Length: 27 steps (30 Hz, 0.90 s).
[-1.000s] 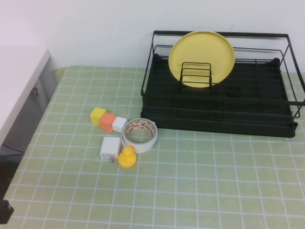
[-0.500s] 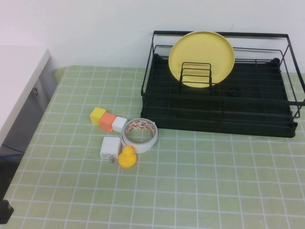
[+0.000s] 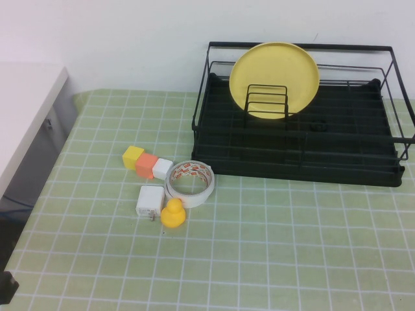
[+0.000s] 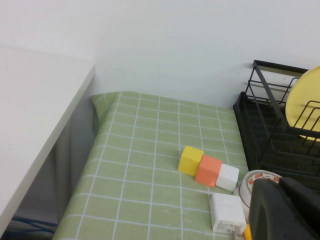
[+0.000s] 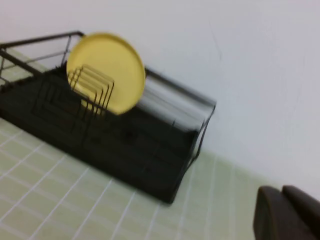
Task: Place plate on rack
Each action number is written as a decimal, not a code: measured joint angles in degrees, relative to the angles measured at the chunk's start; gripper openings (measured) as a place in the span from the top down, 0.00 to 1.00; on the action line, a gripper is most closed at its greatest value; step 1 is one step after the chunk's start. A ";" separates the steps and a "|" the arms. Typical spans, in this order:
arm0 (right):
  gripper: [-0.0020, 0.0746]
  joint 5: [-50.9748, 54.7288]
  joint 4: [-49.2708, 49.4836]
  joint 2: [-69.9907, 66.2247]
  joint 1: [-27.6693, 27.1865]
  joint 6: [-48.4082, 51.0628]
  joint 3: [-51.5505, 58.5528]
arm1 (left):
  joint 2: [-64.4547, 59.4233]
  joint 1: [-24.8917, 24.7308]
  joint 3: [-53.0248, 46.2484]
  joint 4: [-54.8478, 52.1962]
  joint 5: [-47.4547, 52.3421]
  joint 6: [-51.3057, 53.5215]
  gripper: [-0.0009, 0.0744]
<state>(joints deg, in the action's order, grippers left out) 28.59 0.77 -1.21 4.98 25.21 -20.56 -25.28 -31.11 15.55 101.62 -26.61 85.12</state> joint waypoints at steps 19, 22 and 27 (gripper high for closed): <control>0.96 -5.67 -3.38 1.94 -10.46 -18.25 20.88 | 0.00 0.00 0.00 0.00 0.00 0.00 0.99; 0.96 -8.72 -4.53 1.94 -10.44 -19.72 21.55 | 0.00 0.00 0.00 0.00 0.00 0.00 0.99; 0.96 -8.61 -7.57 1.94 -7.50 -24.67 21.55 | 0.00 0.00 0.00 0.00 -0.05 0.00 0.99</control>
<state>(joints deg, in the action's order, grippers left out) 19.99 -6.80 0.73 -2.52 0.54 0.99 -25.28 -31.11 15.55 101.62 -26.66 85.12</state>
